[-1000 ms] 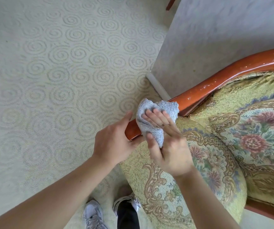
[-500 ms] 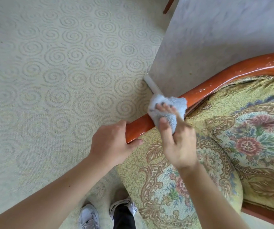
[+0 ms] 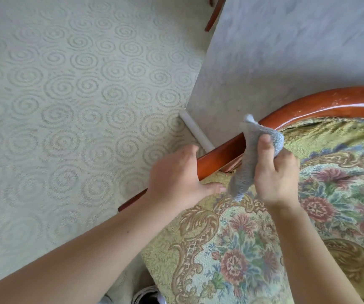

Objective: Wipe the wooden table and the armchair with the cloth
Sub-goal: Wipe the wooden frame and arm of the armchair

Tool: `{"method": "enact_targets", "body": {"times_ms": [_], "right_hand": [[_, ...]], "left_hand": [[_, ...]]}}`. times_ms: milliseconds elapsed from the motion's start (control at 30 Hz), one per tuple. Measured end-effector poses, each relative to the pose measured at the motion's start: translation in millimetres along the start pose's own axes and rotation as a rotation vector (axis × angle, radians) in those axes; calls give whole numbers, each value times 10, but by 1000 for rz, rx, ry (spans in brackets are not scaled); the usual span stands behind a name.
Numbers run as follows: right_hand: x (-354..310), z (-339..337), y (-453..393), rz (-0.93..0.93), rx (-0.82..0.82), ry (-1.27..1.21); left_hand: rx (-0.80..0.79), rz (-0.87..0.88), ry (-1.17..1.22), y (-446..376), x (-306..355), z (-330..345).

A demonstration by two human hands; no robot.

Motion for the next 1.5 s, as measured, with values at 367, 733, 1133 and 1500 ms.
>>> {"method": "enact_targets", "body": {"times_ms": [367, 733, 1133, 1500], "right_hand": [[59, 314, 21, -607, -130, 164], [228, -312, -896, -480, 253, 495], [101, 121, -498, -422, 318, 254], [227, -411, -974, -320, 344, 479]], "left_hand": [[-161, -127, -234, -330, 118, 254], [-169, -97, -249, -315, 144, 229], [-118, -105, -221, -317, 129, 208], [-125, -86, -219, -312, 126, 209]]}}
Point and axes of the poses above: each hand's wrist, its own y-axis away from the middle knuckle, its own z-axis out of the palm, x = y × z, the point moved 8 cm from there along -y, towards the middle knuckle
